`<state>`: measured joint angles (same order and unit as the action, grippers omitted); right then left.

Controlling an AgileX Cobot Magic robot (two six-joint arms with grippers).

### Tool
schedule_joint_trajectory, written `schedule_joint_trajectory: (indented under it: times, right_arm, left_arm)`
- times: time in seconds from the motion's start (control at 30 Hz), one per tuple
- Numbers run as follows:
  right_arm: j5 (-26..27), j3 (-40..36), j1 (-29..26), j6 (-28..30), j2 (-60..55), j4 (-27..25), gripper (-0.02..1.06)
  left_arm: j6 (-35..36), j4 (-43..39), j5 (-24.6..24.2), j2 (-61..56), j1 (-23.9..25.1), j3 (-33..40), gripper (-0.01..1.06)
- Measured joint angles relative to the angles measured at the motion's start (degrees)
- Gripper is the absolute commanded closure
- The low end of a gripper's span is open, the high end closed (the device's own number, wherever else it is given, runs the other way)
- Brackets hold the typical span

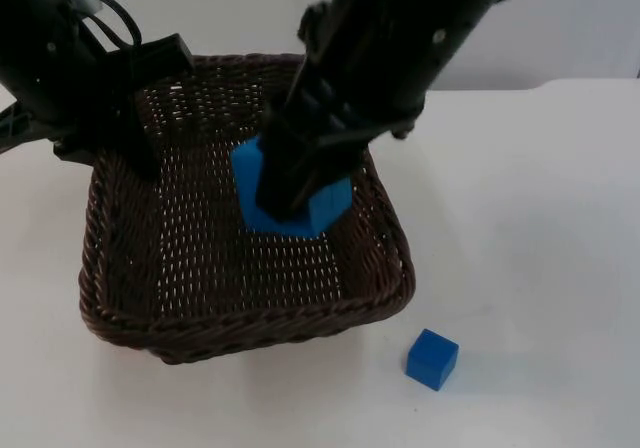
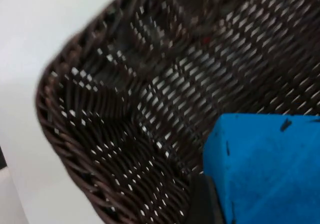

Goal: Pick up the basket with the left hand and place the largest block into the basket with the right hand.

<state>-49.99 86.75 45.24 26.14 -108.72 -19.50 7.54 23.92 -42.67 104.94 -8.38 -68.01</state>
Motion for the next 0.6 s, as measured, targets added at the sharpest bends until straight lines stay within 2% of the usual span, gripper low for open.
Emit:
schedule_joint_trajectory:
  times: [0.23, 0.3, 0.37, 0.43, 0.47, 0.6]
  right_arm:
    - [-0.1, 0.0, 0.0, 0.0, -2.9, 0.0, 1.05]
    - [-0.1, 0.0, 0.0, 0.0, -3.1, 0.0, 1.01]
    - [-0.1, 0.0, 0.0, 0.0, -3.1, 0.0, 0.93]
    - [-0.1, 0.0, 0.0, 0.0, -3.1, 0.0, 0.77]
    - [-0.1, 0.0, 0.0, 0.0, -3.2, 0.0, 0.77]
    - [-0.1, 0.0, 0.0, 0.0, -3.3, 0.0, 0.44]
  left_arm:
    - [0.0, 0.0, 0.1, 0.0, 0.0, 0.0, 1.05]
    - [0.0, 0.0, 0.1, 0.0, 0.0, 0.0, 1.05]
    - [0.0, 0.0, 0.1, 0.0, 0.0, 0.0, 1.05]
    - [0.0, 0.0, 0.2, 0.0, 0.0, 0.0, 1.05]
    - [0.0, 0.0, 0.2, 0.0, 0.0, 0.0, 1.05]
    - [0.0, 0.0, 0.2, 0.0, 0.0, 0.0, 1.05]
